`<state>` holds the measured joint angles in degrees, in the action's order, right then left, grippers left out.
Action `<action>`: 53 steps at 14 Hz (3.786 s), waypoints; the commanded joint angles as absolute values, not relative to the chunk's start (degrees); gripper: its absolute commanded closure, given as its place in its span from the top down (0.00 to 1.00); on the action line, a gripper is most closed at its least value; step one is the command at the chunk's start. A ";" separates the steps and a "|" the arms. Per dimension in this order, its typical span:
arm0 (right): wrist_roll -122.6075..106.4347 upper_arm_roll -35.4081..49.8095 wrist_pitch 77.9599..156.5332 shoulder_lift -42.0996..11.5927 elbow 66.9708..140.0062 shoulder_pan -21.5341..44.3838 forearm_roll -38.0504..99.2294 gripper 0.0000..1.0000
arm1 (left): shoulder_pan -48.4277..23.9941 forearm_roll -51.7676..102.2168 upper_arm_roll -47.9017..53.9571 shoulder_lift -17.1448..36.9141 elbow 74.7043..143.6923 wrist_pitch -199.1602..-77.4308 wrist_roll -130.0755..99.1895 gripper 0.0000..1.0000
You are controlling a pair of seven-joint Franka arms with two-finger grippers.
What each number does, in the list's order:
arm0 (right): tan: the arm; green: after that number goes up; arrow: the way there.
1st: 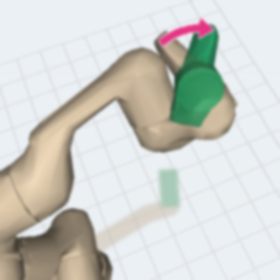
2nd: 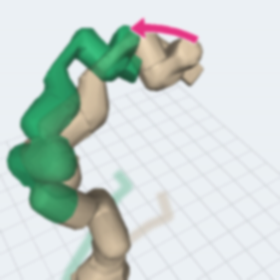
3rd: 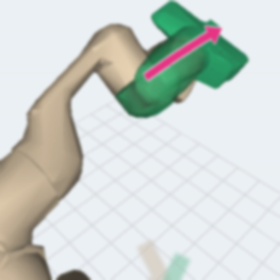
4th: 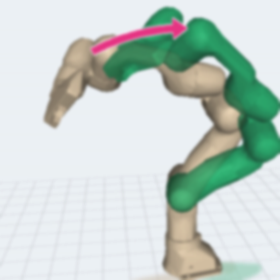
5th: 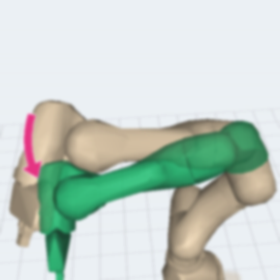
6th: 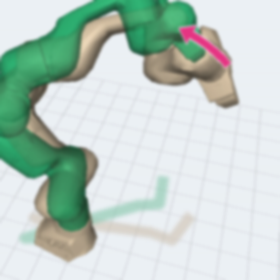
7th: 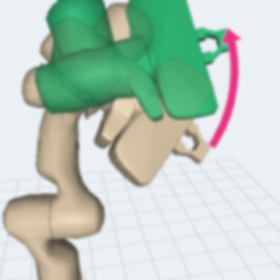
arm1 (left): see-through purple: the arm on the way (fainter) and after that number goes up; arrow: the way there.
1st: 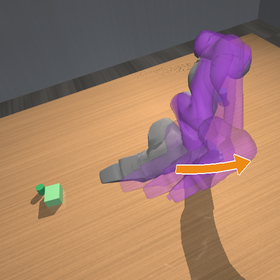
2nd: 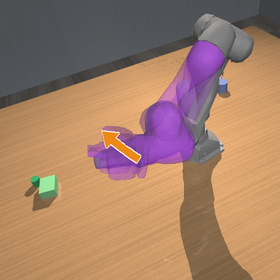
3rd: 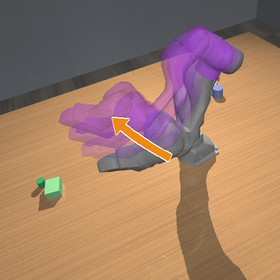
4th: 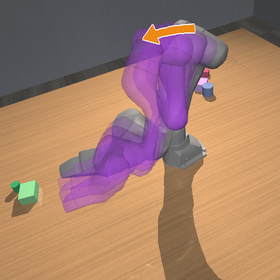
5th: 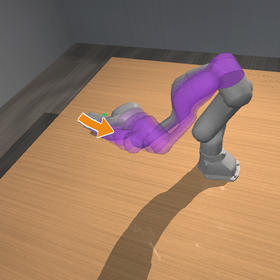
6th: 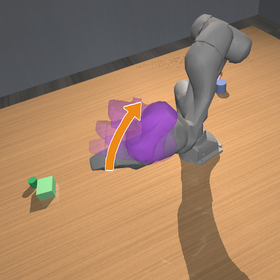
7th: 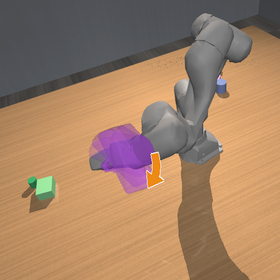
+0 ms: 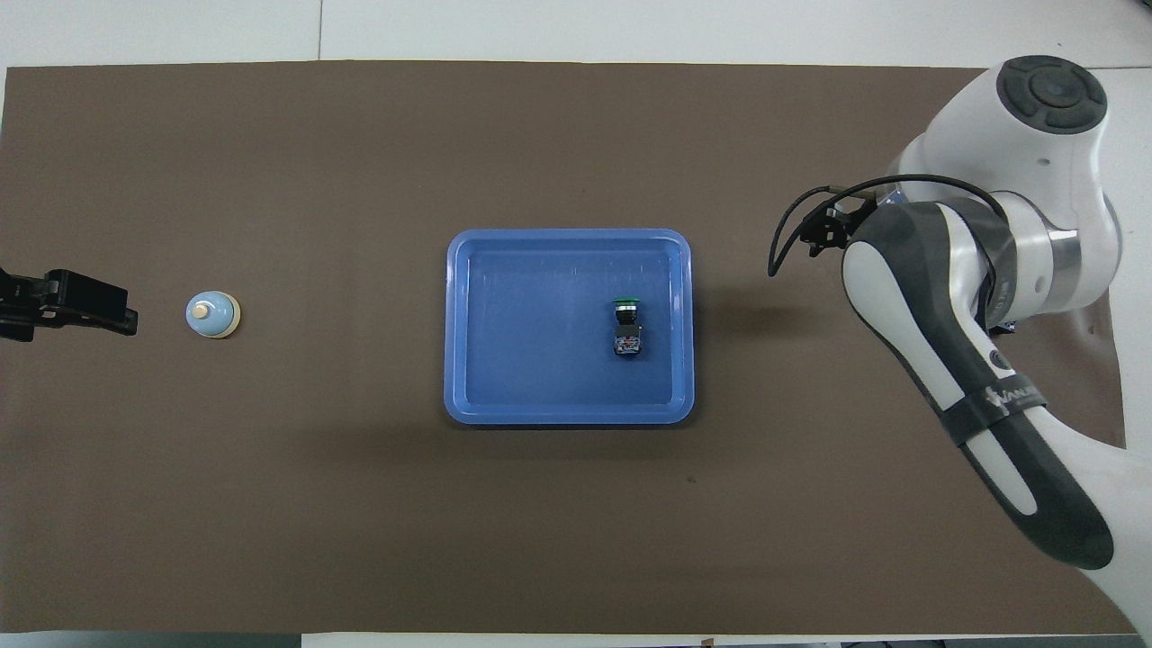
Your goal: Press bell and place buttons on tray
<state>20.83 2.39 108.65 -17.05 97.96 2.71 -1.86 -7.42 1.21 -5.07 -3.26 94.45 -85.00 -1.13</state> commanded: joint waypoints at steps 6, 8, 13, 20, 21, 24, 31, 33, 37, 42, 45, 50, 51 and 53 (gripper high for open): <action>13.54 3.25 134.01 -13.27 118.73 -4.74 -2.90 1.00 | -7.91 0.79 -5.54 -4.57 95.45 -84.90 -1.49 1.00; 13.36 3.25 138.93 -13.97 121.45 -5.19 -2.90 1.00 | -7.91 0.79 -5.54 -4.57 95.45 -84.90 -1.49 1.00; 13.27 3.34 142.29 -14.59 122.70 -5.19 -2.90 0.00 | -7.91 0.79 -5.54 -4.57 95.45 -84.90 -1.49 1.00; 14.23 3.34 129.96 -14.24 114.47 -1.34 -2.81 0.00 | -7.91 0.79 -5.54 -4.57 95.45 -84.90 -1.49 1.00; 16.33 3.34 124.25 -14.41 110.34 1.03 -2.73 0.00 | -7.91 0.79 -5.54 -4.57 95.45 -84.90 -1.49 1.00; 26.08 3.43 109.81 -16.69 97.68 9.47 -2.55 0.00 | -7.91 0.79 -5.54 -4.57 95.45 -84.90 -1.49 1.00; 39.00 3.60 106.69 -22.39 89.48 27.14 2.11 0.00 | -7.91 0.79 -5.54 -4.57 95.45 -84.90 -1.49 1.00; 41.65 3.60 110.72 -25.47 89.03 30.31 1.85 0.00 | -7.91 0.79 -5.54 -4.57 95.45 -84.90 -1.49 1.00; 42.63 3.60 119.24 -27.87 93.75 33.57 1.58 0.00 | -7.91 0.79 -5.54 -4.57 95.45 -84.90 -1.49 1.00; 43.32 3.60 127.18 -25.40 102.39 35.16 1.41 0.00 | -7.91 0.79 -5.54 -4.57 95.45 -84.81 -1.49 1.00; 45.88 3.60 126.57 -25.40 101.87 35.50 1.41 1.00 | -7.91 0.79 -5.54 -4.57 95.45 -84.90 -1.49 1.00; 46.23 3.25 116.66 -22.52 96.95 31.66 1.49 1.00 | -7.91 0.79 -5.54 -4.57 95.45 -84.90 -1.49 1.00; 45.88 3.25 114.28 -20.15 96.94 28.33 1.32 1.00 | -7.91 0.79 -5.54 -4.57 95.45 -84.90 -1.49 1.00; 39.94 3.25 109.10 -15.67 96.94 21.05 1.23 1.00 | -7.91 0.79 -5.54 -4.57 95.45 -84.90 -1.49 1.00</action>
<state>44.83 2.44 113.47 -20.80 95.84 28.26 0.93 -7.42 1.21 -5.07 -3.27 94.45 -85.00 -1.13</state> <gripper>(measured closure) 0.000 0.000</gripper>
